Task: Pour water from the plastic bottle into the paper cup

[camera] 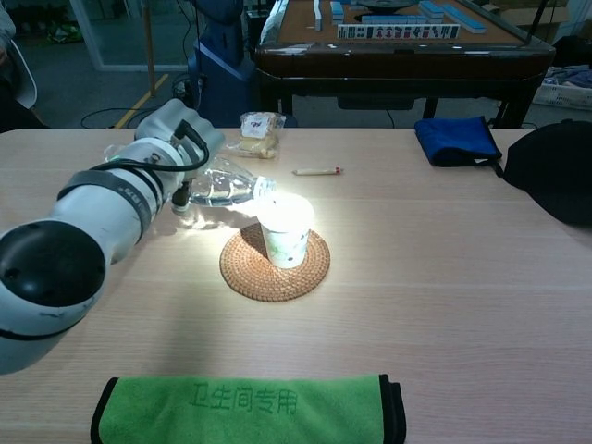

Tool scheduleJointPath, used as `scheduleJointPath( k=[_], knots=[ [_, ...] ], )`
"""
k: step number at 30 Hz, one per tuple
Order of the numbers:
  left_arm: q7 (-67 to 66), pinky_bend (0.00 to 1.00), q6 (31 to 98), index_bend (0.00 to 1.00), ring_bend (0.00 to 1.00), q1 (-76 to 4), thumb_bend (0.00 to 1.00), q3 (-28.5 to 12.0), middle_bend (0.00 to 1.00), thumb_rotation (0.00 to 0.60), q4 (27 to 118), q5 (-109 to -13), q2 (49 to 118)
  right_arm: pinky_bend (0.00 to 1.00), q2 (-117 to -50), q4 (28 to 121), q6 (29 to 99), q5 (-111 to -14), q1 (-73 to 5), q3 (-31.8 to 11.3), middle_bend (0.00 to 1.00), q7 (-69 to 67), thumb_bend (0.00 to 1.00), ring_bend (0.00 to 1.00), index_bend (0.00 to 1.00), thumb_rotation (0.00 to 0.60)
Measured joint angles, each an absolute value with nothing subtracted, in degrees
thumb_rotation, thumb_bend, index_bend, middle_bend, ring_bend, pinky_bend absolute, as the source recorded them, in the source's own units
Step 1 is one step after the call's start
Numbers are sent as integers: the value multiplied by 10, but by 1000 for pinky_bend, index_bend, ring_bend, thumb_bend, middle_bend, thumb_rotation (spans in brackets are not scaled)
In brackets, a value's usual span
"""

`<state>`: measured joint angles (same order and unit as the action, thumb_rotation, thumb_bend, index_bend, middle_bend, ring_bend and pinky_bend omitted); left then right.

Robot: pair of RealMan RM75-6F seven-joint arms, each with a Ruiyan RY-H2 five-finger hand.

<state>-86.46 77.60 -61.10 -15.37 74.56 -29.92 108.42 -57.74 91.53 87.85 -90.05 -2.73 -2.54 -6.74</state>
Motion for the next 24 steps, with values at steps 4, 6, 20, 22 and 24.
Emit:
scheduleJointPath(
  k=[4, 6, 20, 22, 24],
  knots=[
    [-872, 641, 784, 712, 554, -614, 26, -151, 813, 600, 739, -304, 1089, 426, -577, 915, 878, -901, -27, -25, 340, -67, 191, 356, 491, 600],
    [-876, 641, 785, 712, 554, -615, 27, -150, 813, 600, 736, -305, 1091, 426, -577, 915, 880, -902, -27, -25, 340, -68, 191, 356, 491, 600],
    [-884, 643, 787, 712, 555, -611, 27, -143, 813, 600, 721, -314, 1100, 426, -577, 914, 875, -900, -28, -24, 340, -68, 191, 356, 491, 600],
    [-885, 643, 787, 712, 555, -610, 27, -142, 814, 600, 721, -315, 1100, 426, -578, 914, 874, -900, -29, -24, 339, -68, 191, 356, 491, 600],
    [-887, 643, 788, 712, 555, -609, 26, -142, 814, 600, 721, -316, 1101, 426, -578, 914, 874, -900, -29, -24, 339, -68, 191, 356, 491, 600]
  ],
)
